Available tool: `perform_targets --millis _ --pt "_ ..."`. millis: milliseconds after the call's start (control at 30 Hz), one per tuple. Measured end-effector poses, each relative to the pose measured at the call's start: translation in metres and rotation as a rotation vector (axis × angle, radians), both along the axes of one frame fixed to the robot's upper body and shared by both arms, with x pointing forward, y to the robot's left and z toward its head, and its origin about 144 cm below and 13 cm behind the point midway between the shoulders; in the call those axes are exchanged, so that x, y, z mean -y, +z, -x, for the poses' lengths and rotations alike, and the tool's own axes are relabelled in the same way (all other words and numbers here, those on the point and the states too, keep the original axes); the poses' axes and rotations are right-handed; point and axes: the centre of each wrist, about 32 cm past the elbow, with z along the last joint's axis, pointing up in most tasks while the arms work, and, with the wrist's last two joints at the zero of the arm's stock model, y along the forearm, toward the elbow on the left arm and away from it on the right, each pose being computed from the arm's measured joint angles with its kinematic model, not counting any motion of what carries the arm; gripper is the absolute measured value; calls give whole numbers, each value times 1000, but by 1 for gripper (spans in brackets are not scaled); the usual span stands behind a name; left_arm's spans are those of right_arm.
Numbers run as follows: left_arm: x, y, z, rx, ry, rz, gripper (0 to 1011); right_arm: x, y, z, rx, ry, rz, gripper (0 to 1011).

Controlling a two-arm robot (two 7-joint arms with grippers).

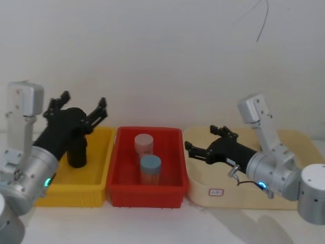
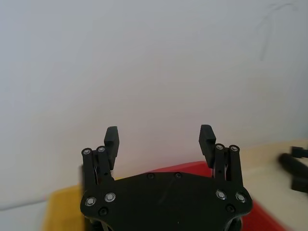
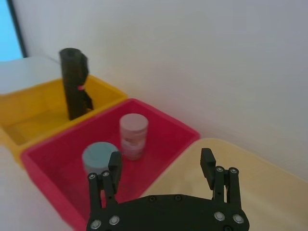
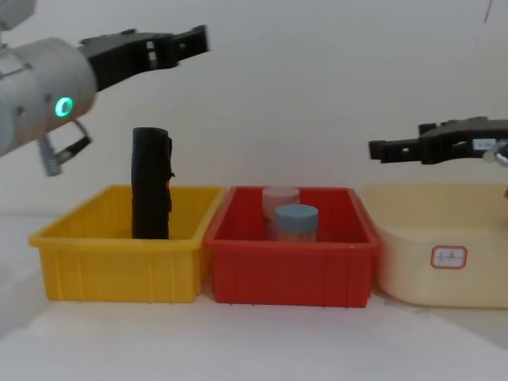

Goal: Pick up the garbage bag with the one hand and transfer it to the other hand.

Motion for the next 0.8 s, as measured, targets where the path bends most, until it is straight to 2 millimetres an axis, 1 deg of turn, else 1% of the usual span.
perform_targets --millis 300,600,800 --pt "-25 -5 9 -21 152 4 1001 -14 -3 -8 -26 76 -18 1000" --pt "-37 -7 14 -31 217 5 1001 -27 -4 -19 -52 140 -11 1000" --pt "-42 -8 16 -36 249 5 1001 -36 -9 -30 -85 178 3 1000"
